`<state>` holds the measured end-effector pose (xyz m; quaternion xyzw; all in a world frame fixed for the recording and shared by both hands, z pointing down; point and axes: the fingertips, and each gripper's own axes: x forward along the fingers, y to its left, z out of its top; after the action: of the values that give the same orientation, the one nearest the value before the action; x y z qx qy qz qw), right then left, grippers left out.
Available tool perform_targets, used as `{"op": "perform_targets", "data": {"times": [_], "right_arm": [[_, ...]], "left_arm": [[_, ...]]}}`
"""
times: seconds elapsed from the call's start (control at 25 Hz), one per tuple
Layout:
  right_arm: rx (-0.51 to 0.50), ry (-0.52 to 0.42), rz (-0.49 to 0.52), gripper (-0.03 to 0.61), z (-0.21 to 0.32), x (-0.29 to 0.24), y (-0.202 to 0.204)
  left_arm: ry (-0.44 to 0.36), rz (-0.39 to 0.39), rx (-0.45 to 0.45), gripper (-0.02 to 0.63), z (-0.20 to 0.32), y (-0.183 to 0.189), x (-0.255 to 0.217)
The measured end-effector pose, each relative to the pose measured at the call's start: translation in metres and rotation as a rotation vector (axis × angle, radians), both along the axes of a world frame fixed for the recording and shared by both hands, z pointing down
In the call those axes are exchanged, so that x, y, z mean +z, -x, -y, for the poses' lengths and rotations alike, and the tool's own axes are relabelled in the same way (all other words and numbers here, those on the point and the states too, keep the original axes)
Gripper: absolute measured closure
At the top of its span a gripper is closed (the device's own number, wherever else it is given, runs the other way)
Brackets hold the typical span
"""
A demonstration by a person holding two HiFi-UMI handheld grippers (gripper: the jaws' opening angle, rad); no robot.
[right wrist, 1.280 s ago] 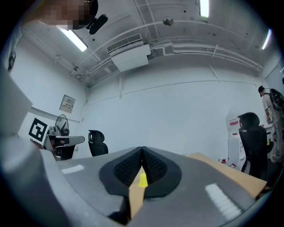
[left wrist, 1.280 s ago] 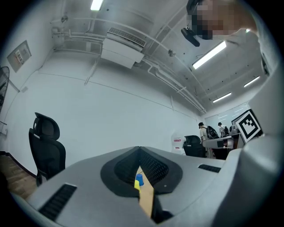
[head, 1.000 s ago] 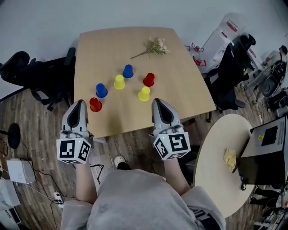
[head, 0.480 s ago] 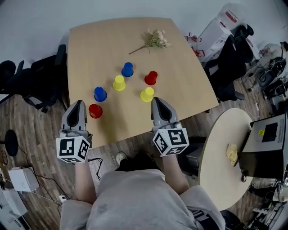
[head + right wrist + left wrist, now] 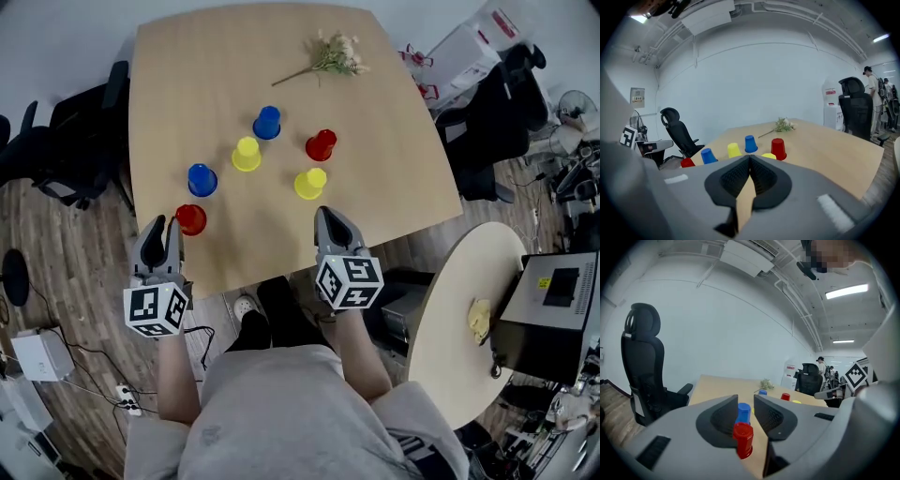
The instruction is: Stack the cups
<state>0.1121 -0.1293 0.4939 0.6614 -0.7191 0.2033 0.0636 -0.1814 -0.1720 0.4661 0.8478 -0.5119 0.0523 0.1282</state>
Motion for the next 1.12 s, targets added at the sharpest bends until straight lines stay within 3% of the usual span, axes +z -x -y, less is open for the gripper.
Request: {"op": "perform_targets", "data": {"times": [0.08,0.16,0.24,0.4,0.64,0.72,0.8,0.96,1.12], "right_arm": [[-0.001,0.034,0.003,0.564,0.009,0.013,-0.006],[-0.011,0.065,0.001,0.494,0.017,0.025,-0.01],[-0.016,0.088,-0.01,0.475,0.026,0.035,-0.015],[-0.015,0.13,-0.038,0.357,0.045,0.056,-0.024],[-0.045,0.186,-0.081,0.324,0.074,0.085,-0.028],[-0.051,0.193,-0.097,0.339,0.08,0.089,-0.03],[-0.069,0.191,-0.102,0.356,0.083,0.089,-0.029],[-0.128,0.172,-0.082,0.356,0.079,0.079,-0.014],[-0.239,0.158,-0.07,0.356,0.069,0.074,0.027]], "left_arm": [[0.014,0.009,0.008,0.468,0.003,-0.002,0.013],[0.021,0.029,0.011,0.416,0.004,-0.004,0.024],[0.04,0.049,0.009,0.374,0.006,-0.007,0.037],[0.099,0.081,0.007,0.323,0.01,-0.014,0.063],[0.18,0.127,-0.031,0.322,0.02,-0.016,0.092],[0.19,0.146,-0.049,0.381,0.023,-0.013,0.096],[0.189,0.155,-0.048,0.387,0.025,-0.013,0.096],[0.183,0.146,-0.007,0.39,0.026,-0.03,0.091],[0.173,0.127,0.077,0.39,0.023,-0.063,0.091]]}}
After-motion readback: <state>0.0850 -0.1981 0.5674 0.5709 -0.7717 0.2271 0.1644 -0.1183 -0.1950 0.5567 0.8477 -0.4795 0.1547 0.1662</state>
